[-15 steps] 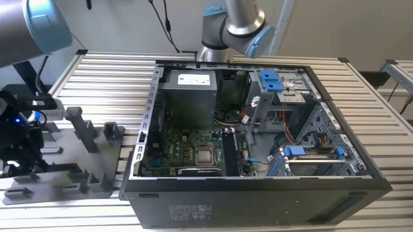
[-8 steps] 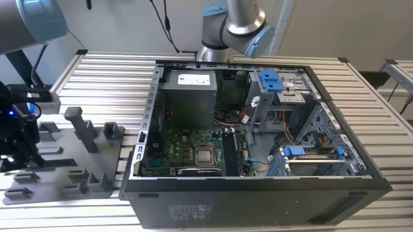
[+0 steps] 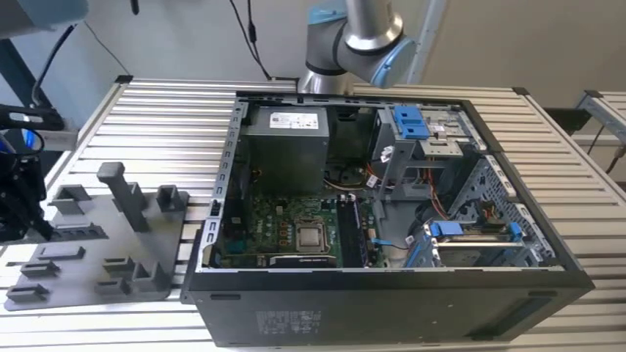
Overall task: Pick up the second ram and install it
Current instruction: 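Pick up the second ram and move it above second insertion slot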
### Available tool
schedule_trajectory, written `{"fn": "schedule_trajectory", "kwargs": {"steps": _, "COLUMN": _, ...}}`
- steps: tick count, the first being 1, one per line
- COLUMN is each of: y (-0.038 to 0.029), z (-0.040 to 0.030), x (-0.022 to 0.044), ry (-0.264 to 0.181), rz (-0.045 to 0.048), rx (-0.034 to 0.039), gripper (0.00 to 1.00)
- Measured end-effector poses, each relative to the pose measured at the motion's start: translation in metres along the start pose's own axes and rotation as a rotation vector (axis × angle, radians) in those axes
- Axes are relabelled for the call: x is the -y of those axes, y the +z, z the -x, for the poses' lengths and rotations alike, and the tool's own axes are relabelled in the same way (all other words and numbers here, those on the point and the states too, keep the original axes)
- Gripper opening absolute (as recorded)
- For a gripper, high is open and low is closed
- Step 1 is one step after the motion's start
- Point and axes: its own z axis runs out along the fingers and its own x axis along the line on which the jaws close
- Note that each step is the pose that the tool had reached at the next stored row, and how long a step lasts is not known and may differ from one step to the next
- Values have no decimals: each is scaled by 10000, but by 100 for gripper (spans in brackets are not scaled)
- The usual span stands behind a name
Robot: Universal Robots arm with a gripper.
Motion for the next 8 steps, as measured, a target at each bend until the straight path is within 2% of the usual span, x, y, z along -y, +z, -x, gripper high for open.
{"fn": "schedule_trajectory", "kwargs": {"steps": 3, "y": -133, "z": 2, "x": 1, "ry": 0, "rz": 3, "rx": 0, "gripper": 14}}
{"fn": "schedule_trajectory", "kwargs": {"steps": 8, "y": -240, "z": 3, "x": 1, "ry": 3, "rz": 4, "rx": 0, "gripper": 14}}
